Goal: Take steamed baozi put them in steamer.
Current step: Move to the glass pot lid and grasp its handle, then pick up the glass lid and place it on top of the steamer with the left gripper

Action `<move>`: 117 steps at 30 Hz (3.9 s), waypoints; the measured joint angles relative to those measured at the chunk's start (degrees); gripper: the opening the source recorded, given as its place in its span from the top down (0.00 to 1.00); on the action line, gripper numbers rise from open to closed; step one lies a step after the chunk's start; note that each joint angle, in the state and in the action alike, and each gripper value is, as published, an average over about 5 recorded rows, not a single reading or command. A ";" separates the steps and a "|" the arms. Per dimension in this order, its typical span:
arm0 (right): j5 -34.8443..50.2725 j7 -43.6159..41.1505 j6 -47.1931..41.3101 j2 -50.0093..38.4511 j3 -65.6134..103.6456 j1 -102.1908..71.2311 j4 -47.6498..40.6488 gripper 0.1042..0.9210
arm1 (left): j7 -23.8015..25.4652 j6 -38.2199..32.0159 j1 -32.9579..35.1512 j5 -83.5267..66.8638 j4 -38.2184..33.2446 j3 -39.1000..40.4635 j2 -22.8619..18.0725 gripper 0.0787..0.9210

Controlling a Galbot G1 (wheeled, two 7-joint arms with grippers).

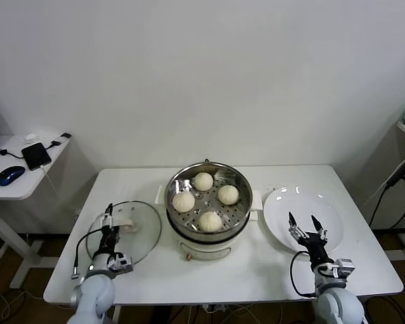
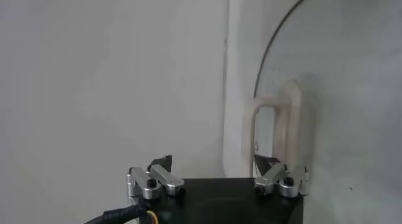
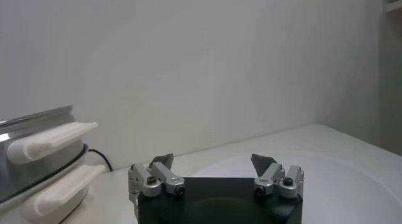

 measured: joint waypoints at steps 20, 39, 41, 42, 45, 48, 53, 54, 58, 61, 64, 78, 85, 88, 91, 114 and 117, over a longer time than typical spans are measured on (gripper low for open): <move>-0.02 -0.21 0.22 0.16 -0.52 0.26 -0.75 0.12 | -0.07 0.10 -1.73 -0.78 2.99 0.35 -0.17 0.34; -0.29 -0.38 0.50 0.66 -0.50 0.15 -0.91 0.12 | -0.52 0.76 -2.57 -3.19 4.83 0.35 -0.36 0.90; -0.29 -0.41 0.49 0.67 -0.47 0.17 -0.87 0.12 | -0.22 1.05 -2.30 -3.77 4.34 0.30 -0.38 0.90; -0.29 -0.42 0.47 0.65 -0.42 0.19 -0.82 0.12 | 0.01 1.27 -2.08 -4.15 3.88 0.31 -0.39 0.90; -0.18 -0.48 0.41 0.51 -0.11 0.23 -0.71 0.12 | 0.59 2.63 -1.05 -5.23 1.67 0.64 -0.36 0.90; 0.01 -0.54 0.25 0.38 0.38 0.24 -0.60 0.12 | 0.74 5.43 0.37 -5.67 -1.61 1.32 -0.35 0.90; 0.42 -0.81 -0.24 0.06 1.39 -0.05 0.04 0.12 | 1.60 12.24 2.68 -4.58 -8.29 1.88 -1.10 0.90; 0.53 -0.86 -0.30 -0.07 1.56 -0.12 0.19 0.12 | 2.10 13.67 3.05 -4.15 -9.76 1.88 -1.34 0.90; 0.84 -0.98 -0.49 -0.75 2.27 -0.31 0.70 0.12 | 5.29 18.91 3.93 -1.94 -16.03 1.92 -2.21 0.90; 0.99 -1.01 -0.63 -1.10 2.73 -0.22 0.93 0.12 | 8.77 22.40 4.05 0.22 -20.89 2.28 -2.55 0.90; 0.97 -0.94 -0.93 -1.27 2.98 -0.09 1.20 0.12 | 12.78 25.22 3.90 2.41 -25.45 3.15 -2.96 0.90; -0.68 -1.03 -2.42 -0.89 2.98 -0.60 2.28 0.12 | 24.91 32.89 -0.28 10.13 -35.11 16.42 -7.37 0.90; -1.48 -1.24 -2.62 -0.62 3.07 -1.04 2.33 0.12 | 27.24 35.42 -4.46 10.91 -34.06 24.35 -9.91 0.90; -1.71 -1.27 -2.62 -0.58 3.06 -1.15 2.25 0.12 | 27.59 36.40 -6.49 10.84 -32.82 27.54 -10.83 0.90; -1.91 -1.28 -2.60 -0.40 2.88 -1.14 2.02 0.12 | 27.51 37.28 -8.51 10.41 -31.00 30.49 -11.16 0.90; -2.45 -1.08 -2.61 0.84 2.69 -0.28 1.25 0.12 | 22.69 37.72 -16.22 12.98 -14.56 39.81 -11.18 0.90; -2.47 -1.06 -2.61 0.82 2.66 -0.29 1.09 0.12 | 22.65 37.72 -16.35 13.61 -13.90 39.85 -11.18 0.90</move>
